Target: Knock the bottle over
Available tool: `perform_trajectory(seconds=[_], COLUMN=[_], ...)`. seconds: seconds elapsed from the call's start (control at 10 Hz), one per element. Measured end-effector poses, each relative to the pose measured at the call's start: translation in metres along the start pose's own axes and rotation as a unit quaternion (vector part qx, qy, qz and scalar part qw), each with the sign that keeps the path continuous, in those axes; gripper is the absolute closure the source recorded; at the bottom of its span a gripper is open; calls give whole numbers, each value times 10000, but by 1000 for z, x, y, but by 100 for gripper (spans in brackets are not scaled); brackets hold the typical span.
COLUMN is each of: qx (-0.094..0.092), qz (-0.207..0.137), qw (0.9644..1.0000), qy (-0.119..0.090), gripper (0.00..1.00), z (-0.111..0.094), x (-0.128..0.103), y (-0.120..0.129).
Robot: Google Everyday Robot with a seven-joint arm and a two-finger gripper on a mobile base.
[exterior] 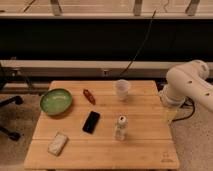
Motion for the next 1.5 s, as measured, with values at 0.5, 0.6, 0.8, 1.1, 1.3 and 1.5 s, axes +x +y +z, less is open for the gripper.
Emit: perform_trajectory(seconds=[0.5,0.6,0.8,1.1,1.3,1.5], qx=[0,0,0,0,0,1], qz=[0,0,-1,0,0,-9], qw=[10000,10000,10000,10000,10000,10000], qy=[0,0,0,0,0,9], gripper=[20,20,20,20,20,24], z=[0,0,0,0,0,0], x=[0,0,0,0,0,0], y=[0,0,0,0,0,1])
